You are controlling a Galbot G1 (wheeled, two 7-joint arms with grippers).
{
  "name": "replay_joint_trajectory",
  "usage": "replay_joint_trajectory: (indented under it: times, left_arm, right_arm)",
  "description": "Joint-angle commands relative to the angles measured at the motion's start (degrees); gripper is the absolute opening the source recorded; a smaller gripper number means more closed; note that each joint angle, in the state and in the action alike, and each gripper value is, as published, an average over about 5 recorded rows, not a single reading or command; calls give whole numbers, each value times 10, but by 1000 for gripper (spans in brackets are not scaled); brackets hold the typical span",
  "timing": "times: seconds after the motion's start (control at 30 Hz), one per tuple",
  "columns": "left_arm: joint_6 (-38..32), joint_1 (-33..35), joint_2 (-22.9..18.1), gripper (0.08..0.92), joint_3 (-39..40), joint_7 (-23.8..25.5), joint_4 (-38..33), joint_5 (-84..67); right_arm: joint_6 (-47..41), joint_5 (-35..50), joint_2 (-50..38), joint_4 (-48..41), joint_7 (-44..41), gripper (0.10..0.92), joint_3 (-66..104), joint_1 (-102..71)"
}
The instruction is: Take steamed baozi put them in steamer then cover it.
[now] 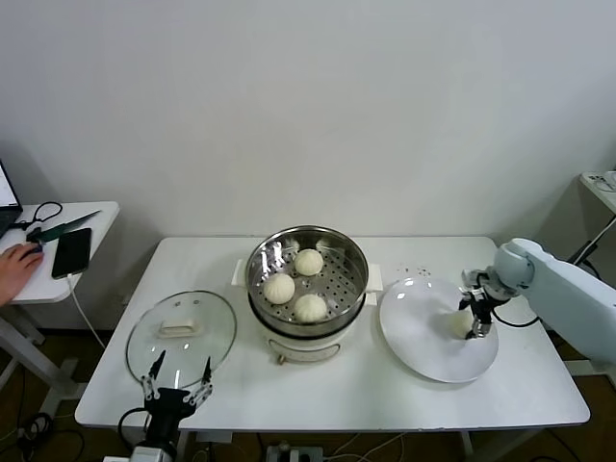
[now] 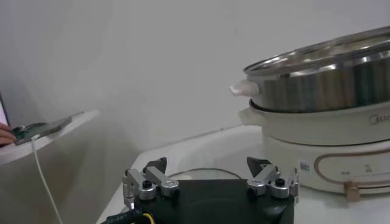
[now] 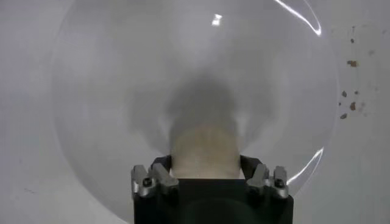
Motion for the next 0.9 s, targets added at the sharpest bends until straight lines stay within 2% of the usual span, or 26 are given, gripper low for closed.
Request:
replay_joint_trajectory:
  times: [0.03,0.3,0.57,0.9]
  left_arm:
    - [0,2,-1,823,0,0,-1,0]
    - [-2,2,-1,823,5,0,-1,0]
    - [-2,-1,-1,823,21,3,-4,-2]
    - [-10,-4,2,823,30,7,-8,-6]
  right_arm:
    - [-2,23,-5,0,0,710,-19,19]
    - [-22,158,1,22,4,696,-173,221]
    - [-49,344,84,35,9,696,-360,452]
    - [-99,506,210,83,48,696,-435,518]
